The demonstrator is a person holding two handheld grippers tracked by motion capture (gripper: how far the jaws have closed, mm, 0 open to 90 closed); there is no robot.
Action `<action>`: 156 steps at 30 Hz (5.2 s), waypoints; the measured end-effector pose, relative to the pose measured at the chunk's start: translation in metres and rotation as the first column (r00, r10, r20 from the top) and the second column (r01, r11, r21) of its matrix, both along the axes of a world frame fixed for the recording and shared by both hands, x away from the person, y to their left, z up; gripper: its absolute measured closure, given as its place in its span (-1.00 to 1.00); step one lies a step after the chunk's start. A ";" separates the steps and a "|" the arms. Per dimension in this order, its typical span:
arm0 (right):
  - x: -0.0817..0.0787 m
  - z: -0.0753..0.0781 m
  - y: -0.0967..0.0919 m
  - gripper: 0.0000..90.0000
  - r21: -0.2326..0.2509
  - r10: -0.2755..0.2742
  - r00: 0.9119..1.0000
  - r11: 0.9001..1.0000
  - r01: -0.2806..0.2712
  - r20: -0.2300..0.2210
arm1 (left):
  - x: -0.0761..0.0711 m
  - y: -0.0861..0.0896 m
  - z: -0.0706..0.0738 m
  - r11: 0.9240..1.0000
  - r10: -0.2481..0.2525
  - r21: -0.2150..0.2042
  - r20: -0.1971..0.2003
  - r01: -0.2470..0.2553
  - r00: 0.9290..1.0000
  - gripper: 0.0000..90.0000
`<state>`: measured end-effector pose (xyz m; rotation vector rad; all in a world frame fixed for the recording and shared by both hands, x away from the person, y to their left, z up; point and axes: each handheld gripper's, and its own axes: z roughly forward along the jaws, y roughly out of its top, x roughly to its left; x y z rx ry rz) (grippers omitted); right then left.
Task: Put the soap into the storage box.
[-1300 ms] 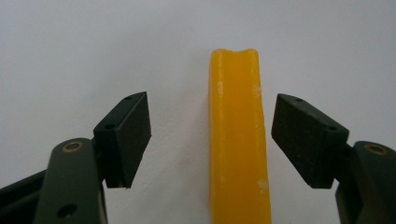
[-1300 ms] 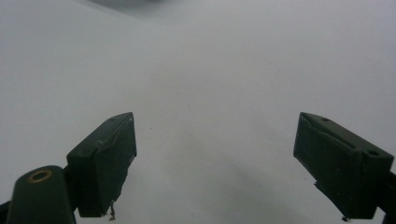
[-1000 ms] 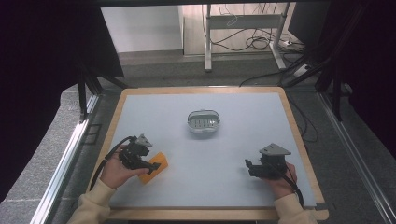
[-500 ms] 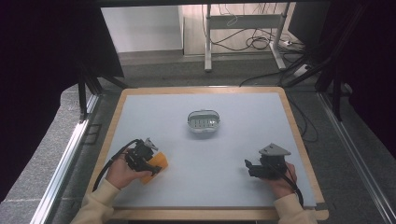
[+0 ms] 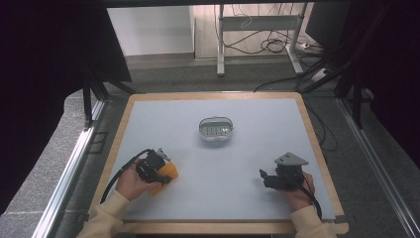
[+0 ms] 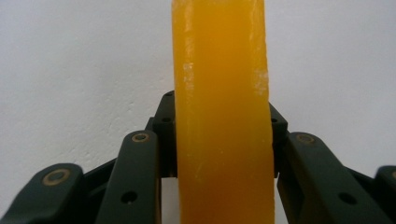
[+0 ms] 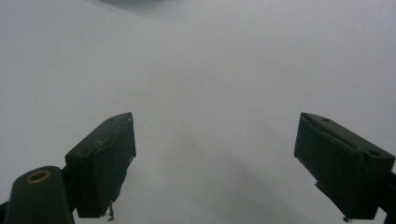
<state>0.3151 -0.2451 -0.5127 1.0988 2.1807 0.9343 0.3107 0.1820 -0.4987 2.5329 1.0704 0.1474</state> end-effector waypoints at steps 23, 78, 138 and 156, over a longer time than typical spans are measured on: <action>0.000 0.001 0.001 -0.71 -0.004 -0.002 1.000 1.000 0.002 0.004 | -0.005 0.016 0.025 0.999 -0.001 -0.051 0.033 0.003 0.999 0.36; 0.000 0.001 0.000 -0.71 -0.001 -0.002 1.000 1.000 0.002 0.004 | 0.021 -0.013 0.052 0.990 -0.137 0.029 0.037 0.136 0.990 0.37; 0.000 0.000 -0.001 -0.71 -0.007 0.000 1.000 1.000 0.000 0.001 | 0.056 -0.041 0.078 0.982 -0.183 0.057 0.075 0.179 0.980 0.37; 0.000 0.000 -0.001 -0.71 -0.007 -0.006 1.000 1.000 0.006 0.003 | 0.065 -0.042 0.088 0.983 -0.178 0.055 0.084 0.174 0.980 0.37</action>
